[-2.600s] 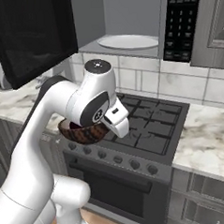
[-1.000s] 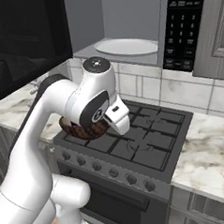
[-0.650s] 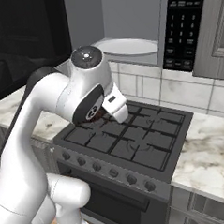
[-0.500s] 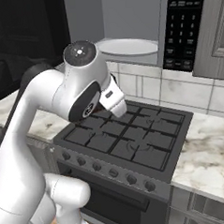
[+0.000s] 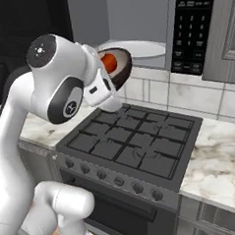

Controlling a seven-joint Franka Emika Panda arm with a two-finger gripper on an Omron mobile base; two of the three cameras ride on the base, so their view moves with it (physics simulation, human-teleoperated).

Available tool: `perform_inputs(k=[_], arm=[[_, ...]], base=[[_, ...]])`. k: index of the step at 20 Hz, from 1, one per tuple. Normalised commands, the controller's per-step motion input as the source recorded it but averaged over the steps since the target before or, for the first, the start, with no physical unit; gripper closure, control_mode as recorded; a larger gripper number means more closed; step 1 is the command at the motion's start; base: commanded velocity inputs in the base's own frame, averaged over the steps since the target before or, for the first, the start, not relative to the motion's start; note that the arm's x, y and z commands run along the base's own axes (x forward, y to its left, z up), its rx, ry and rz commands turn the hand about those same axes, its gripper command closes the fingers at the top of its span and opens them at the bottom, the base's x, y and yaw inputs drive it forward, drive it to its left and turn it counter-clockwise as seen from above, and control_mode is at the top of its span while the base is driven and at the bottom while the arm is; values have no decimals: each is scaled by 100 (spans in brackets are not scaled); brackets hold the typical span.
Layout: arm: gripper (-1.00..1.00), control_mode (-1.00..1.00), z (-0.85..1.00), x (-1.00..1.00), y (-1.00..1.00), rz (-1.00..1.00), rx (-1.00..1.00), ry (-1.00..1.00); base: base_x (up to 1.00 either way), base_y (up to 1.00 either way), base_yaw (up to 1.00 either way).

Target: Place the bowl containing the tomato and eggplant in the microwave. Close the microwave door and press the start button to microwave the meal.

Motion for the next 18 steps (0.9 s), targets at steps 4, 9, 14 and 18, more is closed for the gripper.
perform_inputs(k=[4, 9, 14, 18], arm=[[100, -100, 34, 19, 0, -38, 9, -37], [100, -100, 46, 36, 0, -20, 16, -12], [100, -100, 33, 32, 0, 0, 8, 6], [100, -100, 5, 35, 0, 0, 2, 10]], base=[[0, 0, 0], [0, 0, 0], [0, 0, 0], [0, 0, 0]])
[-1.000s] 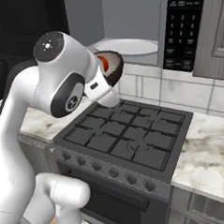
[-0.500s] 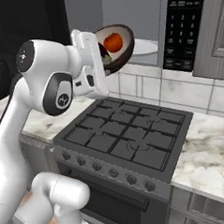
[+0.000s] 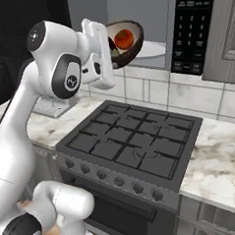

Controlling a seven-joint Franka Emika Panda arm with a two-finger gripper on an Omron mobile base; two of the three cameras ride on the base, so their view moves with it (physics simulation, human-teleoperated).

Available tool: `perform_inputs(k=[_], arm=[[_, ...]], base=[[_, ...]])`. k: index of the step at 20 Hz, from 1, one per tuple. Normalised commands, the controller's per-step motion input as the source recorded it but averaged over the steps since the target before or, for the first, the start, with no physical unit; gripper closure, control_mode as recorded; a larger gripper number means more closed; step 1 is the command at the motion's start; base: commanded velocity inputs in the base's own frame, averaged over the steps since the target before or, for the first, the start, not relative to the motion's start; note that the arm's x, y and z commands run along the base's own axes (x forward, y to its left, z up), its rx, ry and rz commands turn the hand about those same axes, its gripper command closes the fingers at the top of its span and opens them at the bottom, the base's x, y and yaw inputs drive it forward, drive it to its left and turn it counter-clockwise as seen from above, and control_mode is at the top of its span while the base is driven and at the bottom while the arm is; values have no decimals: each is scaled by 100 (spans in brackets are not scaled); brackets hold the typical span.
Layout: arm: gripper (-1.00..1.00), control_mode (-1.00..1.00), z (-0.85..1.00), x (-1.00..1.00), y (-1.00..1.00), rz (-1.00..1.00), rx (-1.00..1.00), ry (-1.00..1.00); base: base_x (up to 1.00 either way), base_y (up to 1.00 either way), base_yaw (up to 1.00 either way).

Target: Place the bowl containing the tomato and eggplant in the microwave. Close the microwave door and press the start button to microwave the meal.

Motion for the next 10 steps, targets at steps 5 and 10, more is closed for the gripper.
perform_inputs(k=[5, 10], arm=[[100, -100, 0, 48, 8, 12, 1, 9], [100, -100, 0, 55, 2, 15, 2, 6]], base=[[0, 0, 0], [0, 0, 0]])
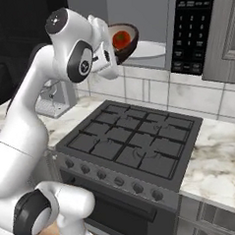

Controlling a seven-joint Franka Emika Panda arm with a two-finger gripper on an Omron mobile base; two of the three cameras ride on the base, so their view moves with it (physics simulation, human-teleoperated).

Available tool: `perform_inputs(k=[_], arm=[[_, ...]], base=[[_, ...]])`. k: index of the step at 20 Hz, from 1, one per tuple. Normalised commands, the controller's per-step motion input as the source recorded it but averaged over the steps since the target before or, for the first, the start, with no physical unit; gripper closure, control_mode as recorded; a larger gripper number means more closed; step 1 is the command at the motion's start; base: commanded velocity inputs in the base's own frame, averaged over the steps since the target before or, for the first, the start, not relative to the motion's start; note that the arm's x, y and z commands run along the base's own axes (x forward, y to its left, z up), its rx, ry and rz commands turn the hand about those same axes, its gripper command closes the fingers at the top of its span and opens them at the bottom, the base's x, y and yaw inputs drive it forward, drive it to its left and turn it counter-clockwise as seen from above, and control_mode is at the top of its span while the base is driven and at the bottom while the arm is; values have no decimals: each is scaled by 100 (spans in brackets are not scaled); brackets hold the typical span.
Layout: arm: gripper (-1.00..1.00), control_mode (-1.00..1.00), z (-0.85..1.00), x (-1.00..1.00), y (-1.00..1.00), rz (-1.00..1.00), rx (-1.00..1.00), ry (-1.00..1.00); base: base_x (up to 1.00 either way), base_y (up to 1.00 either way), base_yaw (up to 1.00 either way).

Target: Place the bowl containing the tomato and eggplant in the microwave. Close the microwave door and press the start button to microwave the meal.

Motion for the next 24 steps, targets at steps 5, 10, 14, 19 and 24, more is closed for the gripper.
perform_inputs(k=[5, 10, 14, 19, 24], arm=[[100, -100, 0, 48, -10, 1, 5, 0], [100, -100, 1, 48, -6, 0, 4, 0], [100, -100, 0, 53, 0, 0, 4, 0], [100, -100, 0, 63, -12, 0, 10, 0], [100, -100, 0, 62, -16, 0, 11, 3]], base=[[0, 0, 0], [0, 0, 0], [0, 0, 0], [0, 0, 0], [0, 0, 0]])
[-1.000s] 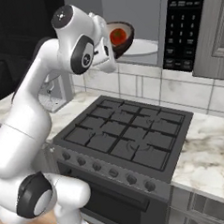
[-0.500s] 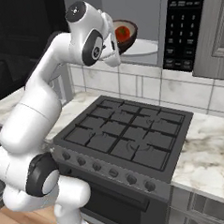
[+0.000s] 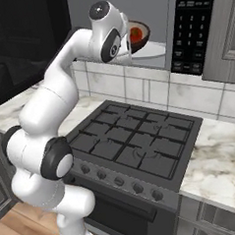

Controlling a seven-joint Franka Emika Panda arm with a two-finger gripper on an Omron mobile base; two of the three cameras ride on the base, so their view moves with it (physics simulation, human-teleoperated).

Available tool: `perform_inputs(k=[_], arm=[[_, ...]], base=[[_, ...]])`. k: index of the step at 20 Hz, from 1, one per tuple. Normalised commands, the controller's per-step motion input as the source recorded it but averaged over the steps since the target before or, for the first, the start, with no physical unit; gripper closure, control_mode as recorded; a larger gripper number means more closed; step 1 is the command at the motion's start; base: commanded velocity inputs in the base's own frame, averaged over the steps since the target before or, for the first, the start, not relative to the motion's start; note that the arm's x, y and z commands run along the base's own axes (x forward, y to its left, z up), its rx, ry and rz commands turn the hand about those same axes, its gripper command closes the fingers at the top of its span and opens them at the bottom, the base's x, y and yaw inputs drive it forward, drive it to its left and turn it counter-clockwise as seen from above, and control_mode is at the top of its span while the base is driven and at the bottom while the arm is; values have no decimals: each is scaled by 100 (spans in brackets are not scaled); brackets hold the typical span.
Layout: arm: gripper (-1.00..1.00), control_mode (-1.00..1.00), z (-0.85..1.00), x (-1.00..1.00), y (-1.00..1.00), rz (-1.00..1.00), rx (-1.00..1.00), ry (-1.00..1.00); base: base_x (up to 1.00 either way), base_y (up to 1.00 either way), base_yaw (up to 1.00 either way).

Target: Place the bowl containing the tomato and eggplant in the microwave. Close the microwave door and press the start button to microwave the meal.

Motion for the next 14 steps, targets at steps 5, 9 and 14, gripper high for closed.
perform_inputs(k=[5, 9, 14], arm=[[100, -100, 0, 44, -1, 0, 1, 10], [100, -100, -3, 40, 0, 0, 0, 9], [100, -100, -12, 36, 0, 0, 0, 5]], base=[[0, 0, 0], [0, 0, 0], [0, 0, 0]])
